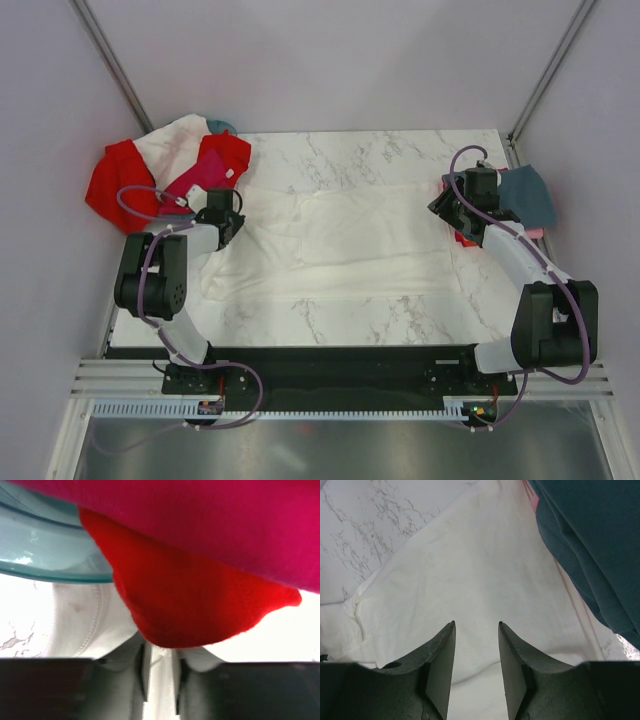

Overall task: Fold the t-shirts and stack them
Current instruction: Fold the tshirt

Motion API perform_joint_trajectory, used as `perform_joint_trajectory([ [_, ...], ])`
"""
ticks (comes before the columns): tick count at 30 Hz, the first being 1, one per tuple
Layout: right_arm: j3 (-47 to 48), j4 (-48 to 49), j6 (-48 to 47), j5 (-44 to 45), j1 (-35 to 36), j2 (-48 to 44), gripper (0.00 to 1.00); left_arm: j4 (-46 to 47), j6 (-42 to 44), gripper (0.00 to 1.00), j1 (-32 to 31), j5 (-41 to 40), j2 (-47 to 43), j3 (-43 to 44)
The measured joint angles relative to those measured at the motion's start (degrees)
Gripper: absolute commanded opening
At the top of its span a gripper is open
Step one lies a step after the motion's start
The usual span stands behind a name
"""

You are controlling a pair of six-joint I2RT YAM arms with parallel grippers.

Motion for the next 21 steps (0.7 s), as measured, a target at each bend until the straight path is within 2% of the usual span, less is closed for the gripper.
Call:
perform_joint_trajectory([
  [7,0.0,0.0,0.0,0.0,-0.3,0.0,0.48,0.6,-0.3,0.04,0.0,-0.4,0.0,0.0],
  [15,0.0,0.1,0.0,0.3,-0.6,1.1,0.46,0.7,-0.3,0.02,0.0,0.2,-0.9,0.1],
  [21,2.5,0.0,-0.2,3.4,-0.7,7.4,0.44,0.2,-0.3,0.02,0.0,1.0,-2.7,2.1],
])
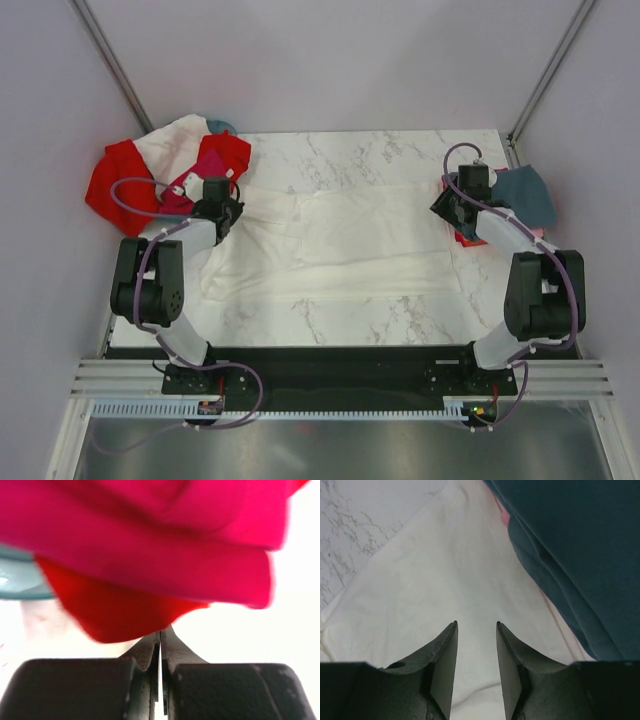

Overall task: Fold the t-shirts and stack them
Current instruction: Fold the tshirt

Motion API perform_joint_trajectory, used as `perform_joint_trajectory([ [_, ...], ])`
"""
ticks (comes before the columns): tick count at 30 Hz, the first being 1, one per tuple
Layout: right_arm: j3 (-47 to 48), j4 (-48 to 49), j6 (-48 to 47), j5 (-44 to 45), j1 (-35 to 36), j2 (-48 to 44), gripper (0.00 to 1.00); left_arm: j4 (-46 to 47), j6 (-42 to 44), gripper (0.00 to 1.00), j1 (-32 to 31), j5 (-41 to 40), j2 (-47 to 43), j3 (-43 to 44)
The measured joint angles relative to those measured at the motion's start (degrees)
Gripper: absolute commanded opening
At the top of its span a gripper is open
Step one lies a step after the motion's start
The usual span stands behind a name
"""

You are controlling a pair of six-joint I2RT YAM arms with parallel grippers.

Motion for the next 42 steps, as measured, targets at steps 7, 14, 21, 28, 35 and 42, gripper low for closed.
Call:
perform_joint_trajectory([
  [7,11.1,0.8,0.0,3.2,0.0,12.0,0.47,0.0,0.0,0.02,0.0,1.8,-0.9,3.4],
  [14,21.8,1.0,-1.4,6.2,0.0,23.4,0.53,-0.8,0.0,0.02,0.0,3.7,-0.9,7.2],
  [21,28.7,0.5,-4.8,9.3,0.0,30.8,0.52,-0.8,0.1,0.02,0.0,4.2,-0.9,9.7],
  [28,35.2,-1.5,-8.3,11.1,0.3,36.0,0.53,-0.8,0.7,0.02,0.0,5.1,-0.9,10.7],
  [35,39.2,-1.9,-10.1,12.5,0.7,40.2,0.48,-0.6,1.6,0.02,0.0,5.7,-0.9,10.8],
  [42,39.8,-2.3,-11.2,13.7,1.3,40.7,0.21,-0.6,2.3,0.02,0.0,5.9,-0.9,11.0],
])
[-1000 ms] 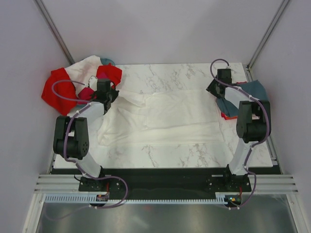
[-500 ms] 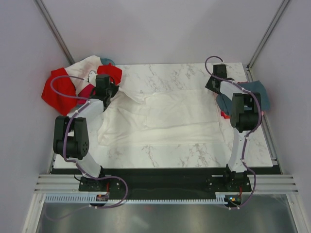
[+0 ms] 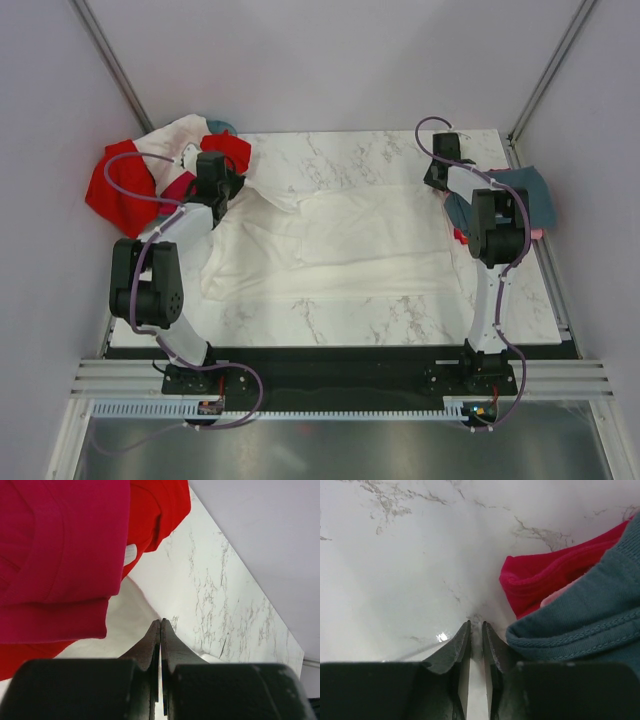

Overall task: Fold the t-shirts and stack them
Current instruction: Fold the tshirt

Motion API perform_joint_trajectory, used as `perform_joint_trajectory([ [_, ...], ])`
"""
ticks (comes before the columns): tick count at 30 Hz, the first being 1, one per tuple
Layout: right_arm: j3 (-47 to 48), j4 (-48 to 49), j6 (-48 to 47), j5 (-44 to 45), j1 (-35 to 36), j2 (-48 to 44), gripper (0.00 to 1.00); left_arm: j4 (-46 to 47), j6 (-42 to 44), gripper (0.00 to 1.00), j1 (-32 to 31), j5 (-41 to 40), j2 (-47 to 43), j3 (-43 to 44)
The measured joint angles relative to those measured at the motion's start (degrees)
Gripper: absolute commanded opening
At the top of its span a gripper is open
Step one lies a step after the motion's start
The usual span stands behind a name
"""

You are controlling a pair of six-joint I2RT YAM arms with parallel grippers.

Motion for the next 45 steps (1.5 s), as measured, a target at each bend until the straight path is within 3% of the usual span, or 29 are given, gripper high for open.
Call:
perform_joint_trajectory([
  [7,0.0,-1.2,-0.8,1.3,0.7,-0.4,0.0,0.0,0.2,0.02,0.0,0.8,-0.6,0.9],
  [22,-1.7,-3.7,-0.4,1.0,1.1,-8.2,0.0,-0.4,1.5,0.02,0.0,0.8,-6.8,1.5],
  [45,-16.2,-5.5,1.5,-2.6,-0.3,-20.2,0.0,-6.9,1.6,0.02,-1.6,0.6,-22.8,-5.7],
])
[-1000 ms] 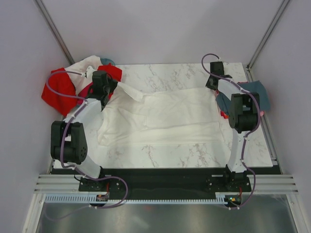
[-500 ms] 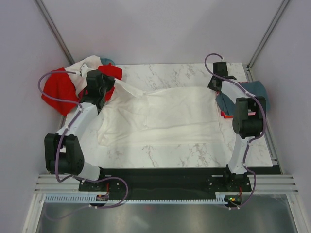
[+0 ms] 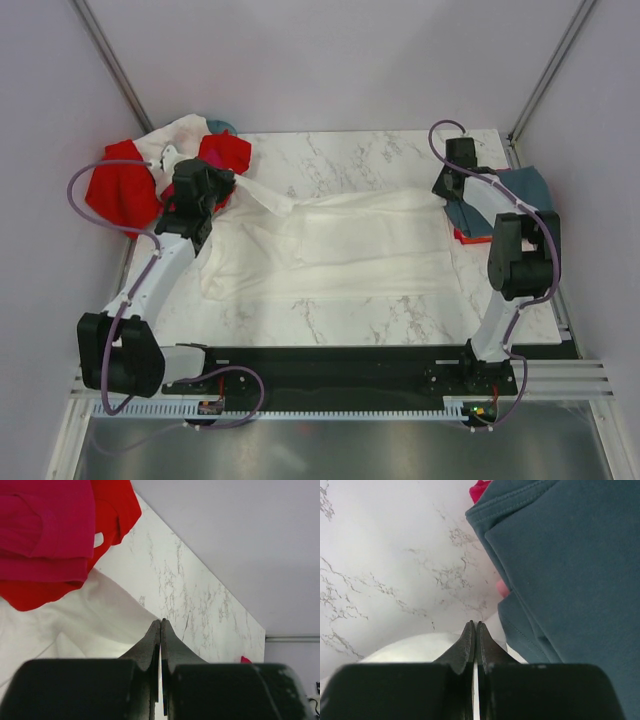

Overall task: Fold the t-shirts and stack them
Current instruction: Fold the tshirt

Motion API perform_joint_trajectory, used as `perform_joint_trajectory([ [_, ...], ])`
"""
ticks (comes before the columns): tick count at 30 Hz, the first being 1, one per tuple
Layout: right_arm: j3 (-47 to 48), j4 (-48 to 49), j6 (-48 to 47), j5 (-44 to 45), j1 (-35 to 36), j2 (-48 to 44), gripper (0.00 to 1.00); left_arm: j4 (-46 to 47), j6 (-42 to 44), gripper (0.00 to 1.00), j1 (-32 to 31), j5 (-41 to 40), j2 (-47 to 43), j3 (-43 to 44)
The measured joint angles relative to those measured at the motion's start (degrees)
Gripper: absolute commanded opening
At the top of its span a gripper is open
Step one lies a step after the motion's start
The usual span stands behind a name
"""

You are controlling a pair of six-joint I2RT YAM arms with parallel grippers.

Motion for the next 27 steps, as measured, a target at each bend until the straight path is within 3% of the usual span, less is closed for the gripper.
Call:
perform_joint_trajectory([
  [27,-19.1,3.1,1.1,-2.3,0.0,-15.6,0.0,-10.3,0.3,0.02,-0.3,-6.2,-12.6,-11.6],
])
